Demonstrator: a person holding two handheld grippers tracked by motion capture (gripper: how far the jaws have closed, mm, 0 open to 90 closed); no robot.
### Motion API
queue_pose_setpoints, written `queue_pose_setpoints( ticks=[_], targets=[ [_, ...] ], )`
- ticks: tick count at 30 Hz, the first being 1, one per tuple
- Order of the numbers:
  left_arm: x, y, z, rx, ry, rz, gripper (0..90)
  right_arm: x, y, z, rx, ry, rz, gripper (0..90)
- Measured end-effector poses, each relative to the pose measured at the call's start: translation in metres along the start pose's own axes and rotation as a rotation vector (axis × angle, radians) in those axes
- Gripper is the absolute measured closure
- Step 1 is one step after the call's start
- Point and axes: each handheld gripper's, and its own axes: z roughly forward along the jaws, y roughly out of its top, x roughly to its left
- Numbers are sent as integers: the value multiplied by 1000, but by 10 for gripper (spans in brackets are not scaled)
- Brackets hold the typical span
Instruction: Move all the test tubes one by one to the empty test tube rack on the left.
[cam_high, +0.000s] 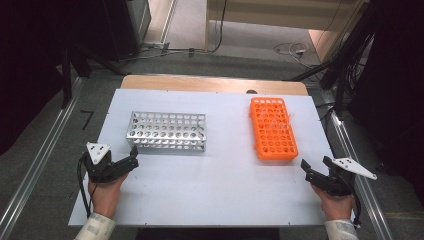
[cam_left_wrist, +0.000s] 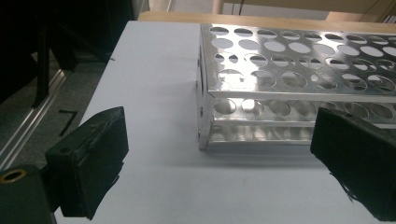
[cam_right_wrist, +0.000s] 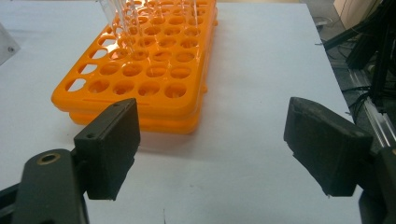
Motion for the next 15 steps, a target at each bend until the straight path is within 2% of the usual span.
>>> queue_pose_setpoints(
  ticks=[15],
  targets=[
    [1, 0, 2, 6, -15, -7, 41, 5, 3, 12, 15, 16, -24, 176]
  ],
)
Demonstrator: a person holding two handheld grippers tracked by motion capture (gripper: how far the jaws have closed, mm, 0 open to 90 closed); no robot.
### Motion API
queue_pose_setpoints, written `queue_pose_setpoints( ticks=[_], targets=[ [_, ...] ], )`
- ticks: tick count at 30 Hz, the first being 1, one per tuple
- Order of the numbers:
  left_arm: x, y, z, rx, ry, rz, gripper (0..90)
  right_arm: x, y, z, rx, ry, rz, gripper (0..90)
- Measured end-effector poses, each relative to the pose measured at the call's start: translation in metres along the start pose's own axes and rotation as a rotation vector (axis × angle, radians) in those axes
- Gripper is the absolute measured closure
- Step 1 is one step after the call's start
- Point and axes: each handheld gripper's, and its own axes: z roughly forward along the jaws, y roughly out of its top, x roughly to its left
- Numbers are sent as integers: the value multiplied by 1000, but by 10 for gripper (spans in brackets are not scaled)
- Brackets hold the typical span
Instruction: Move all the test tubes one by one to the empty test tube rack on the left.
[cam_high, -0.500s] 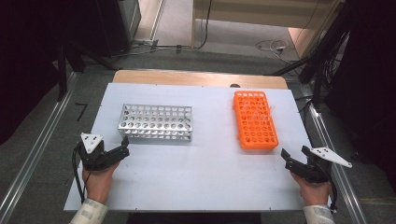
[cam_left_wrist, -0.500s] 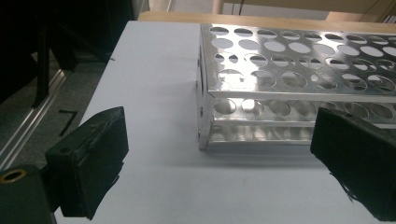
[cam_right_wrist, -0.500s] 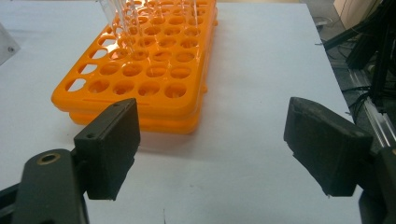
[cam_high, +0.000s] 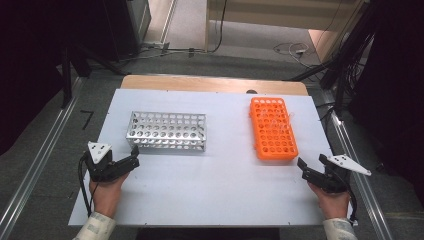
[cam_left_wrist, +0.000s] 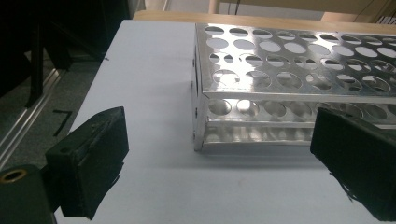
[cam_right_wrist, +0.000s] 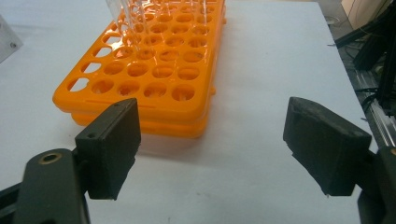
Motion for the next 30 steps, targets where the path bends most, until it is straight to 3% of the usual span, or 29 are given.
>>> queue_pose_setpoints(
  ticks=[12, 17, 30],
  targets=[
    [3, -1, 2, 13, 5, -6, 41, 12, 7, 6, -5, 19, -33, 176],
    [2, -1, 1, 13, 14, -2, 41, 12, 10, 5, -16, 28, -11, 178],
    [2, -1, 3, 27, 18, 2, 41, 18, 21, 17, -20, 49, -29, 181]
  ],
)
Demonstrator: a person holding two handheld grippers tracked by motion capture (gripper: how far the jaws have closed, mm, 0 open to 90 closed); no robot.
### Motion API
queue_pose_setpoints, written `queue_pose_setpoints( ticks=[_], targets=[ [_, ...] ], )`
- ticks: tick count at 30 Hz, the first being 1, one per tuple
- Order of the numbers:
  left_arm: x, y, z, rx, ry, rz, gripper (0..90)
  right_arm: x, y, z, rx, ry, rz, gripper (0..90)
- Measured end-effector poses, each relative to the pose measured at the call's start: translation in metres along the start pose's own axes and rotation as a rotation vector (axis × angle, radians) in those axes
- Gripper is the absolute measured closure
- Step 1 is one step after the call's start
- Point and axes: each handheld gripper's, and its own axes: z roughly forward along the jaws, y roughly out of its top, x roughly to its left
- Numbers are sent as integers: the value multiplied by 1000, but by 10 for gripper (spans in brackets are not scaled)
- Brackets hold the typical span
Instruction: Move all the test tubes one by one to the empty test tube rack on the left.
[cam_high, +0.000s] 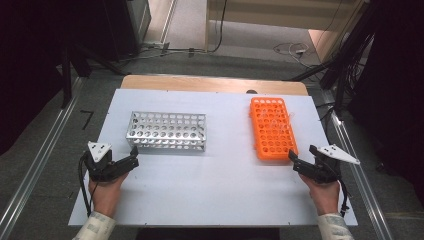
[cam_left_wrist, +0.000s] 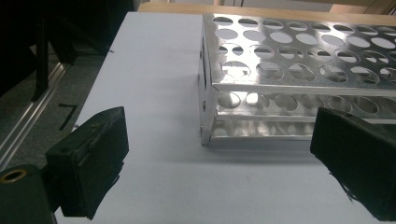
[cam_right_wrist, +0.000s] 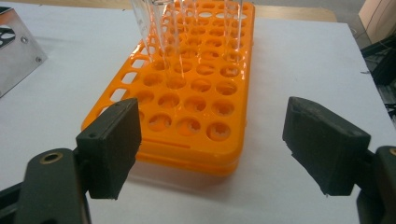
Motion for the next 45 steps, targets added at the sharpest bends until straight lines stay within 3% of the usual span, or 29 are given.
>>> queue_pose_setpoints(
  ticks=[13, 21, 29, 45],
  targets=[
    [1, 0, -2, -8, -5, -3, 41, 9, 10, 23, 12, 35, -32, 275],
    [2, 0, -2, -8, -5, -4, 42, 20, 19, 51, 19, 56, -74, 421],
    [3, 0, -4, -17, -4, -5, 45, 21, 22, 62, 9, 61, -64, 594],
    [3, 0, -4, -16, -8, -4, 46, 22, 25, 77, 34, 33, -46, 683]
  ],
)
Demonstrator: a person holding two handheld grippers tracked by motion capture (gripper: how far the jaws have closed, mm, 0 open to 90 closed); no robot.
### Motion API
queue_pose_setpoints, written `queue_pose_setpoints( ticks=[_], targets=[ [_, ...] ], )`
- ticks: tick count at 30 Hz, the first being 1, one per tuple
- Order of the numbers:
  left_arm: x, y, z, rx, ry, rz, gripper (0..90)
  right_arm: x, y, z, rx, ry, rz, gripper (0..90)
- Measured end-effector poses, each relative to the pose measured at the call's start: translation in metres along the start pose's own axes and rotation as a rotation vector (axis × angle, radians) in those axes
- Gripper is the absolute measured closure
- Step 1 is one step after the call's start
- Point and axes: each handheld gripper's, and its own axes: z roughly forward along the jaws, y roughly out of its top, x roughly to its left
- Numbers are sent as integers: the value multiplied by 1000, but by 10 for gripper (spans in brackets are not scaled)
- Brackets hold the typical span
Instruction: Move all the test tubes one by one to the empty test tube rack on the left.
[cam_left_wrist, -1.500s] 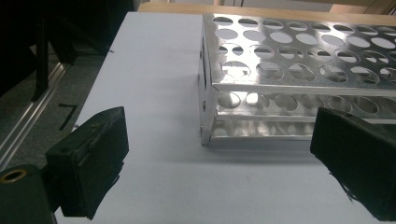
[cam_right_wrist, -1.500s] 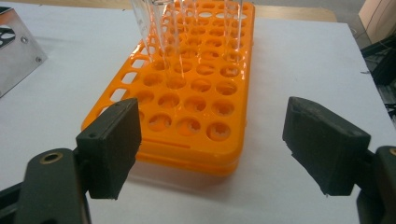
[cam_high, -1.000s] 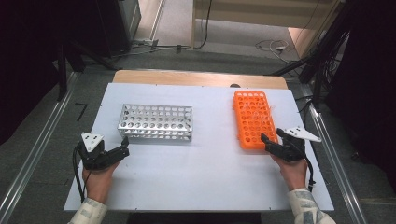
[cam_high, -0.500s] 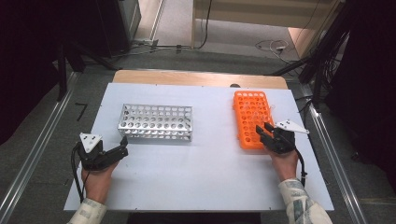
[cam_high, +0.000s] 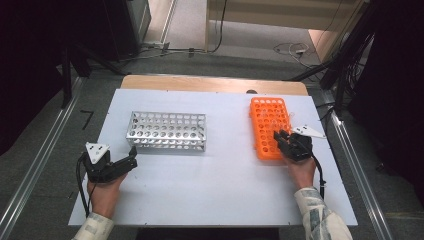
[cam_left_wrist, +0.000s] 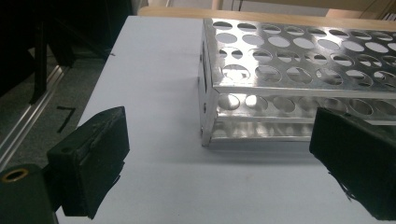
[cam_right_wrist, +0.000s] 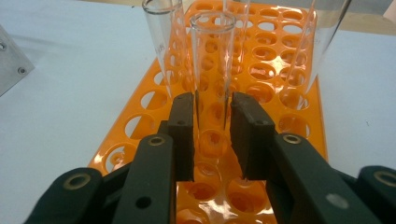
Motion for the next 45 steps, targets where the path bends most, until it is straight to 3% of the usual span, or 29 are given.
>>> queue_pose_setpoints(
  ticks=[8, 16, 27, 45],
  targets=[
    [1, 0, 0, 0, -1, 0, 46, 1, -1, 3, 15, -5, -5, 724],
    [1, 0, -1, 0, -3, -1, 46, 1, 1, 0, -5, -8, 0, 730],
    [0, 0, -1, 0, -4, 3, 46, -3, 12, -16, -54, 7, 32, 734],
    [-1, 0, -2, -4, -7, 3, 46, 1, 20, -40, -58, 29, 59, 736]
  ],
)
